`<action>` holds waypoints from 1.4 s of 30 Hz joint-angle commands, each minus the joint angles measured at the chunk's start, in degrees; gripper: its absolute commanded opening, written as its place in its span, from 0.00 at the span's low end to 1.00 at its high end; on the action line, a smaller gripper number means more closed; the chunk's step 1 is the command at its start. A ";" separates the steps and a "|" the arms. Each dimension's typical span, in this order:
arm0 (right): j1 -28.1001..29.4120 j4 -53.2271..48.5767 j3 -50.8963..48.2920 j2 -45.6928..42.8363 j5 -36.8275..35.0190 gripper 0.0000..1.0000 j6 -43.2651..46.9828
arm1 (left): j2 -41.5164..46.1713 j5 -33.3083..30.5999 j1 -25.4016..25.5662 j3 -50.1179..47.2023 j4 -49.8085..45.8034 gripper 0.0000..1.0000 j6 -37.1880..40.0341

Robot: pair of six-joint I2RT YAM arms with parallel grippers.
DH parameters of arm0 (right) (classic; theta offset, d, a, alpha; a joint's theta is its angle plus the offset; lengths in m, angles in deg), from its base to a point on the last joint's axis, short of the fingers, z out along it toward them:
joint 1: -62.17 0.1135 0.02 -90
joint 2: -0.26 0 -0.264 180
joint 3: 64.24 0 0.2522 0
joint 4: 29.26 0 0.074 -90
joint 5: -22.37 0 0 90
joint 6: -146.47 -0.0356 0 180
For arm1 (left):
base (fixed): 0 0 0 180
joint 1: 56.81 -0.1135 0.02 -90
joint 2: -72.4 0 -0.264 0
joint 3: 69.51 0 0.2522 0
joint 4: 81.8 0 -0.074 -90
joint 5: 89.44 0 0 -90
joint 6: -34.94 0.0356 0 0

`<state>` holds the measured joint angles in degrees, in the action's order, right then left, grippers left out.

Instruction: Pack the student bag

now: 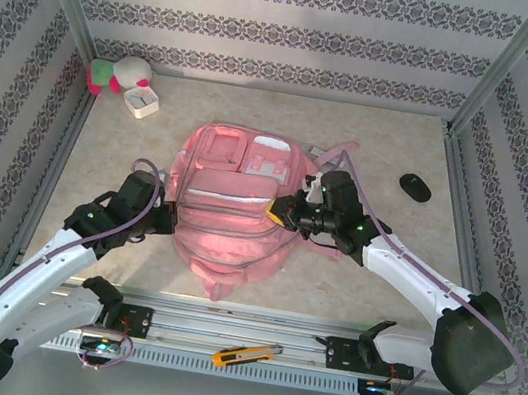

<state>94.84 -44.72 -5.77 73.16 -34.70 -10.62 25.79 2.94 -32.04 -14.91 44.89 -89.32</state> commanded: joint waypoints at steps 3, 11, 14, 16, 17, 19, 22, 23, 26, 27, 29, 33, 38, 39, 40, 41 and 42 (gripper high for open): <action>-2.34 -0.74 -0.11 -1.70 -0.82 0.00 2.64 | 0.57 -6.77 -4.51 -0.35 -4.13 0.00 2.49; -2.34 -1.65 1.92 -0.55 2.04 0.00 4.83 | -1.75 4.23 -6.74 1.95 5.77 0.44 14.13; -2.26 -1.74 3.35 0.67 3.81 0.00 6.25 | 0.05 15.79 -6.36 1.65 13.29 0.46 27.87; -2.17 -2.38 4.42 1.69 5.07 0.00 7.52 | 1.04 21.27 -5.79 1.40 16.29 0.50 38.87; -2.04 -2.73 4.96 2.33 5.67 0.00 8.08 | 0.94 24.27 -5.63 1.35 16.93 0.52 46.19; -1.83 -2.72 5.45 3.23 6.09 0.00 8.57 | -0.35 27.48 -5.14 1.78 16.88 0.58 57.52; -1.49 -2.78 6.12 4.28 6.51 0.00 8.92 | -5.72 26.48 -4.37 3.79 16.03 0.61 69.35; -1.34 -2.78 6.39 4.57 6.61 0.00 9.06 | -8.02 25.54 -4.00 5.15 15.34 0.62 71.52; -0.90 -3.05 7.22 5.23 7.19 0.00 9.65 | -14.85 23.13 -2.67 9.05 13.37 0.61 74.63; -0.76 -3.04 7.40 5.48 7.45 0.00 9.84 | -16.24 23.12 -2.29 9.78 13.02 0.61 75.53; -0.67 -2.98 7.52 5.67 7.59 0.00 10.05 | -18.07 24.29 -1.34 10.64 13.52 0.62 76.23; -0.67 -3.04 8.04 6.39 8.15 0.00 10.05 | -19.24 30.12 -0.02 9.94 16.27 0.64 77.06; -0.67 -3.16 9.05 7.07 9.14 0.00 10.12 | -21.58 28.04 1.36 9.91 18.72 0.66 78.61; -0.69 -3.15 9.17 7.00 9.26 0.00 10.14 | -22.16 26.17 1.50 9.93 19.54 0.66 78.48; -0.67 -3.23 9.21 6.99 9.26 0.00 10.15 | -23.00 23.41 1.67 9.99 20.44 0.66 78.35; -0.72 -3.23 9.26 6.99 9.26 0.00 10.19 | -24.04 20.91 1.68 10.20 20.97 0.65 78.29; -0.68 -3.27 9.25 6.88 9.35 0.00 10.27 | -24.89 19.61 1.76 10.57 20.87 0.64 78.65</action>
<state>93.55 -50.53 1.15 79.81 -27.22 -1.92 2.76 27.44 -30.90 -6.10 62.22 -12.99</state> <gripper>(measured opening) 0.041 0.645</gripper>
